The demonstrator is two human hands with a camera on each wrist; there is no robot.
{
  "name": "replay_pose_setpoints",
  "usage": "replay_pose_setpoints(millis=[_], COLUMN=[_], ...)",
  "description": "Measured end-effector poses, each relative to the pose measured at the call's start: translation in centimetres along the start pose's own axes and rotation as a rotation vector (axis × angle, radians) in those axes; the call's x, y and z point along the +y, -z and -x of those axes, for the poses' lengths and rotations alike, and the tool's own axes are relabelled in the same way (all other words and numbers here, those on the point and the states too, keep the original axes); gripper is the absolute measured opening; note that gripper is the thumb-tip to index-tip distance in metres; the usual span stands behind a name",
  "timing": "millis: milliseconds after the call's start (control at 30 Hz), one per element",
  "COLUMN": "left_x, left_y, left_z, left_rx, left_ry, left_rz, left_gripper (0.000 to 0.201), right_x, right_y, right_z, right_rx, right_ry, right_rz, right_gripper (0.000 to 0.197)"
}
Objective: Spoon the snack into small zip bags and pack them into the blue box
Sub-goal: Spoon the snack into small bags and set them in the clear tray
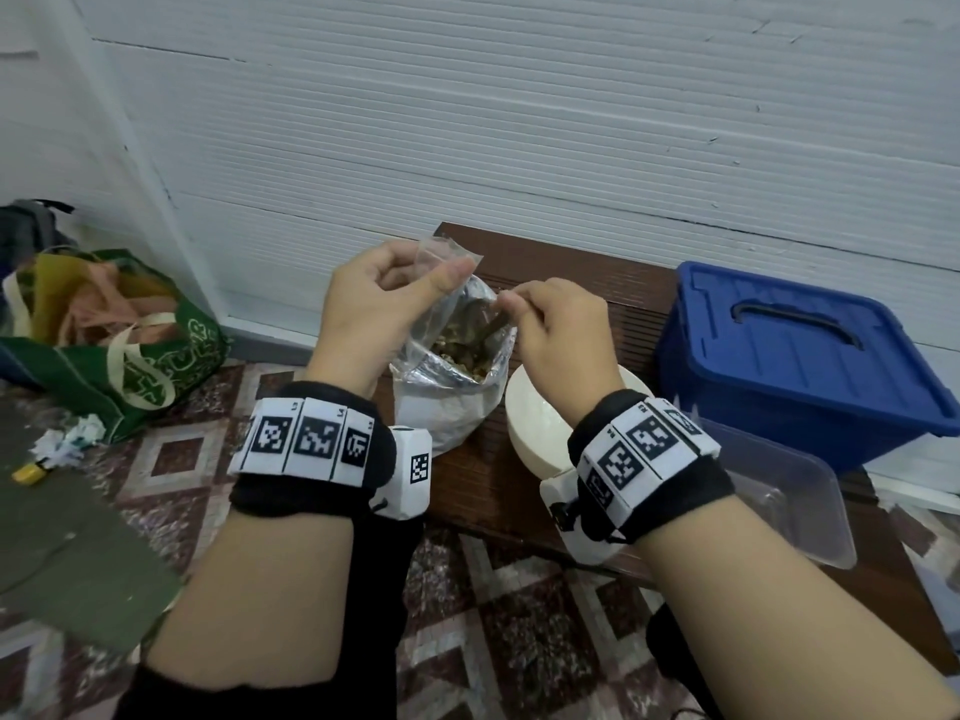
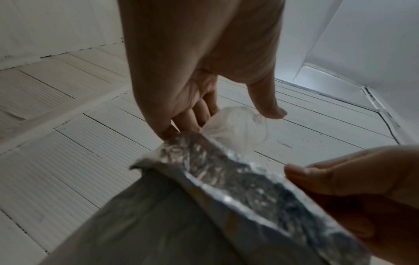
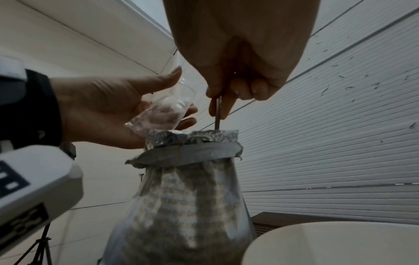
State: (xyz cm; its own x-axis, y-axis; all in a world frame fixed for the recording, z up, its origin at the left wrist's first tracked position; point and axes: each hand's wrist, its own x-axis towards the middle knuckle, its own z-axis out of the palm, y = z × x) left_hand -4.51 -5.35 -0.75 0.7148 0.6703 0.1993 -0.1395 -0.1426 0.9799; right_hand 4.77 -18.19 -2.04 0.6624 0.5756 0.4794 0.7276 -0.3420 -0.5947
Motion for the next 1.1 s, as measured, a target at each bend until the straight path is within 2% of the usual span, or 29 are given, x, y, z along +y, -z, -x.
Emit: replay_pose_setpoints(millis=[233,467,633,800,867,967,1100], left_x=[0.0,0.2,0.9,1.9,2.2,2.1,1.4], left_y=[-0.2,-0.1,0.7,1.8,2.2,2.3,2.4], left_z=[0.0,0.2,0.2,0.2,0.3,0.4,0.2], left_rx=[-0.013,0.006,0.101,0.162,0.109,-0.058,-0.154], left_ry=[0.008,0.011,-0.042,-0.156,-0.161,-0.087,-0.054], left_rz=[-0.017,-0.028,0.001,-0.137,-0.300,-0.545,-0.663], left_gripper=[0.052,0.061,0.069,0.042,0.042,0.040,0.045], right_x=[0.2,0.1,0.6,1.0,1.0,1.0,0.7], right_y=[0.3,0.2,1.2,2.4,3.0,4.0,5.3], right_z=[-0.5,-0.6,-1.2,-2.1,-2.4,-2.8,-3.5], right_rx=[0.049,0.067,0.151,0.225,0.247,0.269,0.297], right_ry=[-0.328,-0.479,-0.586,-0.630,-0.616,-0.605,-0.589], right_rz=[-0.146,-0.225,-0.300,-0.339,-0.326,-0.319,-0.300], right_gripper=[0.027,0.032,0.034,0.036,0.036,0.036,0.039])
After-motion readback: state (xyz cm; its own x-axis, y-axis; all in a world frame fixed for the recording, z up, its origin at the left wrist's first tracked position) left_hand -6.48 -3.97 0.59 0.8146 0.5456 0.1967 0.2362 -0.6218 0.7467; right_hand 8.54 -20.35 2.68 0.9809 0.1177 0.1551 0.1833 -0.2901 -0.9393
